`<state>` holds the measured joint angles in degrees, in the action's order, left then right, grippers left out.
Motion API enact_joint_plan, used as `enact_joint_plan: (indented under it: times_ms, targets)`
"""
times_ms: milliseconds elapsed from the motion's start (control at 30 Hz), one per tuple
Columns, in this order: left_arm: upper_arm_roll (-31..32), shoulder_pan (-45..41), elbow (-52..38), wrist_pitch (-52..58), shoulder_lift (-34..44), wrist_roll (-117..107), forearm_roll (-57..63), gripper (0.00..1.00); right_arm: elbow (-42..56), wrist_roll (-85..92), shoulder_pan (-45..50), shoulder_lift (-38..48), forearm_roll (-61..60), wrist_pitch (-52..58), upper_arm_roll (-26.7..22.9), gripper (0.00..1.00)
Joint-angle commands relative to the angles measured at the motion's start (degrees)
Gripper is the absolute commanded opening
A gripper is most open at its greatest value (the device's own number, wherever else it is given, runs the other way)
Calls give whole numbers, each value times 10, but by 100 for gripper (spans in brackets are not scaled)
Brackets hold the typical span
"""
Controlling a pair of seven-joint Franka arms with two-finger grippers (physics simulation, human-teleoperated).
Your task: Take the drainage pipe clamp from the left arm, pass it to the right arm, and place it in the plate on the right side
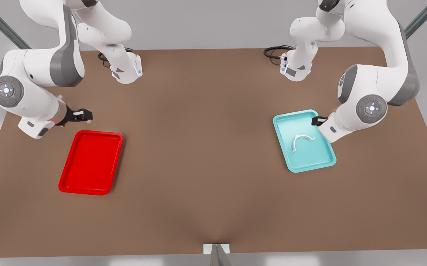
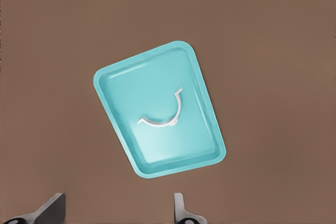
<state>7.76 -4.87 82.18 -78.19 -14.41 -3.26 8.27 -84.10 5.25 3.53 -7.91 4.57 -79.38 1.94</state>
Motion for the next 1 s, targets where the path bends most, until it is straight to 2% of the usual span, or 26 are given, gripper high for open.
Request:
enact_joint_plan:
  times_ms: [0, 67, 167, 300, 400, 500, 733, 767, 800, 833, 967]
  targets:
    - [0, 1, 1, -39, 0, -10, 2, 100, 0, 38, 0, 0, 1, -46, -1, 100]
    - [0, -4, 43, -81, -13, -10, -6, 100, 1, 38, 0, -1, 1, -47, 0, 100]
    - [0, -24, 157, -289, -68, -6, -13, 100, 0, 38, -1, -2, 1, -49, 0, 100]
    - [-3, -18, 239, -453, -116, -6, -13, 100, -2, 46, -2, -1, 0, -51, -1, 100]
    - [-22, -14, 281, -489, -115, -5, -12, 100, 3, 35, 5, -5, -6, -53, 0, 100]
    - [-33, -11, 362, -587, -109, -7, -14, 100, 3, 44, 2, -5, -4, -53, 0, 100]
    - [-34, -4, 410, -627, -107, -2, -14, 100, 18, 36, 4, 1, -5, -43, -1, 100]
    - [-34, -4, 412, -627, -106, -1, -14, 91, 32, 52, -18, 4, -27, -19, -5, 100]
    - [-34, -4, 413, -625, -106, -1, -13, 68, 28, 51, -14, 0, -28, -17, -3, 100]
    - [-34, -4, 414, -623, -106, -1, -13, 60, 28, 52, -14, -2, -26, -17, -3, 100]
    - [-34, -1, 429, -609, -98, 3, -14, 59, 32, 49, -26, -21, -32, -22, -6, 100]
